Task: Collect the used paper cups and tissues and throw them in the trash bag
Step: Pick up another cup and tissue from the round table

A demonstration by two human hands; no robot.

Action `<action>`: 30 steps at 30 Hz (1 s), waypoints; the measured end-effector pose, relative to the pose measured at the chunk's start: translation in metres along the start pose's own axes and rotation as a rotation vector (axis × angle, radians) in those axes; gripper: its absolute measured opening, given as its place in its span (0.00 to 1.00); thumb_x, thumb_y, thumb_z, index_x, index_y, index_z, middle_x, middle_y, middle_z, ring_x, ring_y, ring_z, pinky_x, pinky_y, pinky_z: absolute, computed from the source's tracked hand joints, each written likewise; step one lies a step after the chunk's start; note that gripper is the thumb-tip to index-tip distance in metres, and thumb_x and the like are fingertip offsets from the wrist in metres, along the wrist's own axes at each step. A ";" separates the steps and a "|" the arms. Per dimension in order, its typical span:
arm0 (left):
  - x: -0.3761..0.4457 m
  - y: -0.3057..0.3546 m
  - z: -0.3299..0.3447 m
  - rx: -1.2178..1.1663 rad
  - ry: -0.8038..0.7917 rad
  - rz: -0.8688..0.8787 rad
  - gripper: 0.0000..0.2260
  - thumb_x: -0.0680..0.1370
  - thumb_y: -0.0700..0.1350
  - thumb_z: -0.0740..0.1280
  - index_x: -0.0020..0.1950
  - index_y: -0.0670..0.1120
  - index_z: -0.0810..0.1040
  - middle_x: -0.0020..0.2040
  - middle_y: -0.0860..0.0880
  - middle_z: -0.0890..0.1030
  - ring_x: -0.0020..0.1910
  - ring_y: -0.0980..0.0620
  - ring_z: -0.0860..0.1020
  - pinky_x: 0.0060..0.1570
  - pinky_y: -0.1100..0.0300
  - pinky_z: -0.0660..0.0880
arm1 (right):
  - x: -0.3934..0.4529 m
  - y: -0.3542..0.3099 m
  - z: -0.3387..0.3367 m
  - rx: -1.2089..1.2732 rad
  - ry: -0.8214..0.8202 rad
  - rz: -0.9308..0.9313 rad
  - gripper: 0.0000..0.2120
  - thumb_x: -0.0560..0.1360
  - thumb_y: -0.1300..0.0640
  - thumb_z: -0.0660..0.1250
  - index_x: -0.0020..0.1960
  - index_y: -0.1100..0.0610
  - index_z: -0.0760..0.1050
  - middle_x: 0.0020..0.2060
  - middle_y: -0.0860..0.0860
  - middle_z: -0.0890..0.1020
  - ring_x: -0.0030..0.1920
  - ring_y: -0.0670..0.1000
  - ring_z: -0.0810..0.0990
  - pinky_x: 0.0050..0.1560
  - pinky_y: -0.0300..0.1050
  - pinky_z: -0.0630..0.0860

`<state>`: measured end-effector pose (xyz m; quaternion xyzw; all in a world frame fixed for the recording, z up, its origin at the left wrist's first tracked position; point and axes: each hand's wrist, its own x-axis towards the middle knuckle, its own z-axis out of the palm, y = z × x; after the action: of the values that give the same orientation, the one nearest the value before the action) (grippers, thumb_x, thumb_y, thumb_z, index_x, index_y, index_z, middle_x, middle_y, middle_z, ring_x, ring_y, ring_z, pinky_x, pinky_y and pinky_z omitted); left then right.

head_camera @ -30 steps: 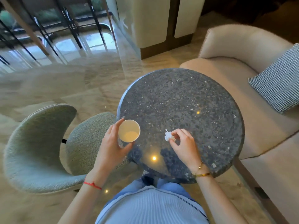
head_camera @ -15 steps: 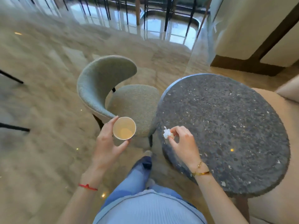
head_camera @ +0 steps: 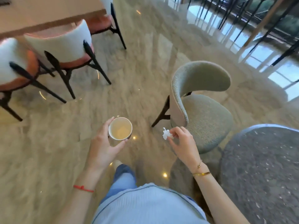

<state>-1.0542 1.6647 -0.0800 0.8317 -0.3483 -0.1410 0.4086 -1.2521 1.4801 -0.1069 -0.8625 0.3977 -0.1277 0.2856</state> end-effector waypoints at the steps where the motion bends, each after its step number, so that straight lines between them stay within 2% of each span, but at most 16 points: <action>1: 0.005 -0.012 -0.013 0.001 0.031 -0.026 0.36 0.67 0.48 0.79 0.71 0.53 0.68 0.65 0.59 0.74 0.61 0.51 0.77 0.60 0.52 0.74 | 0.016 -0.014 0.012 -0.001 -0.022 -0.034 0.07 0.74 0.56 0.69 0.51 0.57 0.76 0.44 0.49 0.76 0.46 0.48 0.73 0.46 0.40 0.72; 6: 0.036 -0.078 -0.089 0.039 0.174 -0.120 0.36 0.67 0.49 0.79 0.72 0.53 0.68 0.66 0.57 0.73 0.61 0.52 0.75 0.60 0.51 0.74 | 0.090 -0.103 0.083 0.044 -0.117 -0.177 0.07 0.73 0.57 0.70 0.49 0.57 0.76 0.42 0.46 0.74 0.44 0.48 0.73 0.41 0.36 0.67; 11: 0.052 -0.137 -0.170 0.044 0.291 -0.232 0.36 0.68 0.48 0.78 0.72 0.52 0.67 0.67 0.56 0.73 0.62 0.52 0.75 0.60 0.52 0.74 | 0.140 -0.204 0.153 0.074 -0.219 -0.313 0.08 0.74 0.56 0.69 0.51 0.56 0.77 0.42 0.47 0.75 0.45 0.48 0.73 0.43 0.37 0.66; 14: 0.056 -0.169 -0.208 0.062 0.365 -0.313 0.35 0.68 0.48 0.78 0.72 0.51 0.67 0.66 0.53 0.75 0.60 0.50 0.76 0.59 0.50 0.75 | 0.162 -0.259 0.188 0.075 -0.305 -0.413 0.08 0.73 0.57 0.70 0.51 0.57 0.77 0.43 0.48 0.75 0.45 0.48 0.73 0.44 0.38 0.70; 16: 0.060 -0.188 -0.231 0.062 0.435 -0.370 0.35 0.68 0.48 0.78 0.71 0.51 0.67 0.65 0.53 0.75 0.60 0.49 0.77 0.59 0.49 0.75 | 0.177 -0.292 0.212 0.062 -0.361 -0.475 0.08 0.73 0.56 0.70 0.52 0.56 0.77 0.43 0.47 0.75 0.44 0.47 0.73 0.44 0.36 0.68; 18: 0.063 -0.207 -0.250 0.060 0.506 -0.421 0.35 0.67 0.48 0.79 0.71 0.51 0.68 0.65 0.54 0.75 0.60 0.50 0.77 0.59 0.51 0.74 | 0.194 -0.322 0.235 0.048 -0.419 -0.526 0.08 0.74 0.56 0.69 0.52 0.55 0.77 0.44 0.47 0.75 0.45 0.47 0.73 0.45 0.36 0.67; 22: 0.075 -0.242 -0.285 0.011 0.627 -0.525 0.35 0.67 0.50 0.78 0.70 0.53 0.68 0.64 0.57 0.74 0.62 0.54 0.74 0.59 0.51 0.74 | 0.230 -0.381 0.282 0.031 -0.506 -0.604 0.08 0.74 0.55 0.69 0.52 0.55 0.77 0.45 0.47 0.76 0.46 0.48 0.74 0.47 0.40 0.73; 26: 0.102 -0.284 -0.327 0.030 0.731 -0.596 0.35 0.66 0.52 0.78 0.70 0.52 0.69 0.61 0.58 0.74 0.59 0.55 0.75 0.58 0.53 0.75 | 0.272 -0.444 0.335 0.035 -0.559 -0.691 0.07 0.73 0.55 0.70 0.51 0.54 0.76 0.43 0.45 0.75 0.43 0.47 0.74 0.45 0.37 0.71; 30: 0.142 -0.332 -0.385 0.060 0.826 -0.654 0.35 0.66 0.52 0.78 0.69 0.54 0.68 0.61 0.58 0.74 0.59 0.56 0.74 0.58 0.57 0.73 | 0.322 -0.524 0.393 0.032 -0.615 -0.780 0.08 0.73 0.54 0.70 0.51 0.53 0.76 0.44 0.45 0.76 0.44 0.46 0.75 0.45 0.40 0.73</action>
<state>-0.5979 1.9306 -0.0899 0.8946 0.1157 0.0884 0.4226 -0.5453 1.6624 -0.1137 -0.9403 -0.0594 0.0290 0.3337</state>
